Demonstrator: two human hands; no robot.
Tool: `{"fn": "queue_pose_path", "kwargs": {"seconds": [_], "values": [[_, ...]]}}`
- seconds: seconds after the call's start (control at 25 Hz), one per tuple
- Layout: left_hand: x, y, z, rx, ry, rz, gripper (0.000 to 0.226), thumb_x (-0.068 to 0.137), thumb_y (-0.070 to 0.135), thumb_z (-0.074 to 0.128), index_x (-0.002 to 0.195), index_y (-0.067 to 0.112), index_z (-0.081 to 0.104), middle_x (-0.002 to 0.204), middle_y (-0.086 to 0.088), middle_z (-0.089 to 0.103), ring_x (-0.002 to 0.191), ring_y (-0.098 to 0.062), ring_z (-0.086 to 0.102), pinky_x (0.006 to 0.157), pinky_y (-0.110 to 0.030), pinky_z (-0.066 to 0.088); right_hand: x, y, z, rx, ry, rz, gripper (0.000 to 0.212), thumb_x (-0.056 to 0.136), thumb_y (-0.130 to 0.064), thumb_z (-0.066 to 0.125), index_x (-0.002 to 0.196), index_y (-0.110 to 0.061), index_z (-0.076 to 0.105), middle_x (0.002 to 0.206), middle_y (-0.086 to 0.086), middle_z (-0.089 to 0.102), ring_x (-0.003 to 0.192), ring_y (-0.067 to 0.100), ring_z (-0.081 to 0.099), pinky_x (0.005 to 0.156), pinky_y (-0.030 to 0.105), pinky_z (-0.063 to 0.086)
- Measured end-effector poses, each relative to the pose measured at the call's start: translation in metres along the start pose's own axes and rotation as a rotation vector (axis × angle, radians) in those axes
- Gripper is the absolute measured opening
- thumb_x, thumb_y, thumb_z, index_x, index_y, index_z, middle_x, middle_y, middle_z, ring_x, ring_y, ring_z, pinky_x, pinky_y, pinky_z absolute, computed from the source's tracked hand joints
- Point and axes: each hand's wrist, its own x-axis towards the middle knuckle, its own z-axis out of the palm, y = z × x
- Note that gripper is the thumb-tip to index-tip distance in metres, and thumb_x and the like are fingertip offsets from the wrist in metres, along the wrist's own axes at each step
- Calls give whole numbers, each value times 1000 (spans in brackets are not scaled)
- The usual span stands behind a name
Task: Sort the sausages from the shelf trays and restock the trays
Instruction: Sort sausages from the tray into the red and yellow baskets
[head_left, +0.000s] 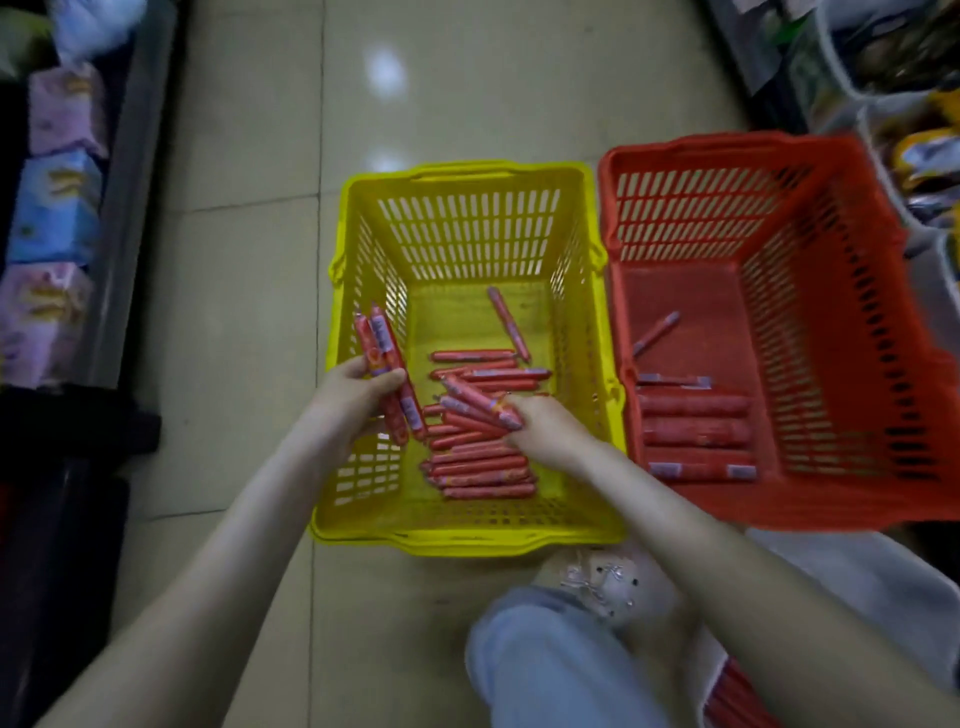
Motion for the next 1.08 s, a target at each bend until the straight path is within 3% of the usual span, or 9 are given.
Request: {"fn": "queue_pose_path", "kwargs": {"seconds": [0.08,0.2,0.28,0.4,0.56,0.72,0.88,0.96,1.08], "values": [[18,-11,0,84,-9,-4,14,91,6,59,88,19,61,74,3,64,50,-2,63,49,-20,54,24,6,22,-114,-79,18,35,82,-3,55,114,-16,61,114,12,65,110,27,58,76,26,40],[43,-27,10,290,-19,21,19,84,15,70,102,21,67,85,0,68,75,-18,68,76,-37,58,44,18,42,-211,-129,75,42,83,-5,54,121,-23,56,119,8,62,114,28,56,87,33,47],[53,-36,18,503,34,62,26,81,24,73,106,25,68,96,-3,70,91,-25,66,86,-37,53,48,20,45,-309,-182,85,52,84,-12,59,133,-25,48,132,6,55,124,27,49,101,37,40],[57,-44,36,867,-3,128,33,85,26,68,118,23,64,106,-8,68,103,-27,61,74,-27,42,43,19,40,-367,-125,69,83,83,-24,67,150,-21,18,152,4,30,141,24,24,116,44,11],[67,-60,58,1158,-109,233,30,88,26,62,119,23,61,111,-13,66,107,-33,59,76,-34,45,34,29,25,-245,82,106,79,88,-11,57,151,-15,9,154,6,24,141,25,22,114,36,18],[76,-82,77,1316,-142,335,37,93,28,55,130,25,53,119,-12,64,111,-33,58,82,-37,46,29,33,32,-258,14,72,70,90,-4,49,151,-14,14,152,7,27,140,25,25,110,37,28],[84,-97,79,1426,-198,321,63,91,36,58,147,27,31,139,-11,47,126,-31,46,101,-43,40,29,31,42,-327,-12,82,78,88,-4,55,151,-11,10,152,8,24,140,25,22,111,37,27],[78,-95,81,1348,-160,352,75,90,43,57,151,27,18,147,-14,37,132,-34,38,108,-46,33,23,31,39,-309,8,94,80,87,-5,56,151,-11,9,154,8,20,143,24,18,113,36,23],[49,-77,92,1163,-51,531,72,92,40,54,151,22,19,149,-18,34,132,-36,38,110,-43,31,2,22,21,-234,133,3,68,91,-6,49,150,-11,15,154,7,22,142,23,19,114,36,22]]}}
